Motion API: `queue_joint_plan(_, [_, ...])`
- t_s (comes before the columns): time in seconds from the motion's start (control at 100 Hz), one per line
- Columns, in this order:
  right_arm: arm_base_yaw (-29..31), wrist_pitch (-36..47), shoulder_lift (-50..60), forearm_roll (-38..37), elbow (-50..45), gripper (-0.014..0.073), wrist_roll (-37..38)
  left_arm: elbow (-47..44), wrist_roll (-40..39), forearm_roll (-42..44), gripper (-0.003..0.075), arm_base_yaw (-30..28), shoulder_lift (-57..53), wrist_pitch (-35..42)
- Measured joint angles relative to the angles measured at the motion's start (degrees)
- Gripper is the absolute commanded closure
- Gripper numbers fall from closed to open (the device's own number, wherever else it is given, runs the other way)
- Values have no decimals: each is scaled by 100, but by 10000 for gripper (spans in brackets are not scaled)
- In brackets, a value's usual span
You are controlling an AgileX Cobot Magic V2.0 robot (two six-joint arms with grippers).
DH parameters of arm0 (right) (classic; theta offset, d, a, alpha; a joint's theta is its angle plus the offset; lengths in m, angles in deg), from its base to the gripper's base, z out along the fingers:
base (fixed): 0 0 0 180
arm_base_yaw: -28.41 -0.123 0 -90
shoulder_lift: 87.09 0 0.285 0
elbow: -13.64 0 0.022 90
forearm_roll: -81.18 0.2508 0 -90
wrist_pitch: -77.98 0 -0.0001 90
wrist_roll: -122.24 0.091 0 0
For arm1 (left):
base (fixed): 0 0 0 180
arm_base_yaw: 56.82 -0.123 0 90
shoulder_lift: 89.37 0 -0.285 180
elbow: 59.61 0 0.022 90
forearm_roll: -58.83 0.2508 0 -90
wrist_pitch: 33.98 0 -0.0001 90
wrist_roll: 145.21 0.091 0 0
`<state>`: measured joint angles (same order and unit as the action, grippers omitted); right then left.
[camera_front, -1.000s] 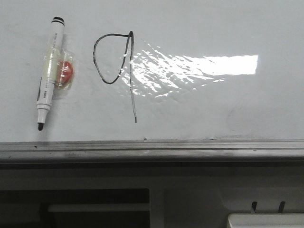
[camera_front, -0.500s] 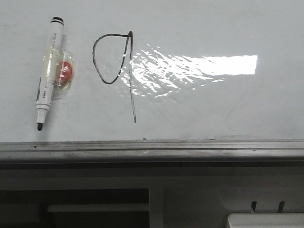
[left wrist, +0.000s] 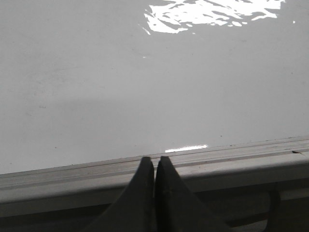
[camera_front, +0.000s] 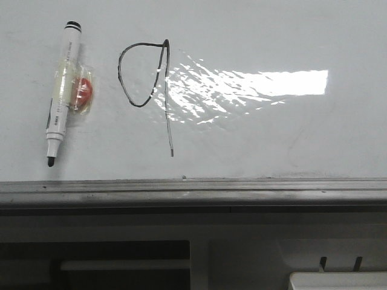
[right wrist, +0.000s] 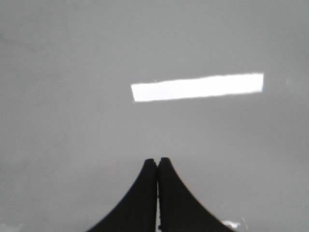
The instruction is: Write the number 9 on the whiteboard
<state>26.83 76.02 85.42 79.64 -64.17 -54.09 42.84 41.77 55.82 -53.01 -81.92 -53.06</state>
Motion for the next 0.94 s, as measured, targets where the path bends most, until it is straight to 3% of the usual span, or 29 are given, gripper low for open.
queue_joint_plan(0.29, [112, -1651, 35, -59, 0, 664, 52, 0, 0, 0, 740, 0, 0, 0])
queue_joint_plan(0.94, [112, -1706, 35, -71, 0, 664, 66, 0, 0, 0, 740, 0, 0, 0])
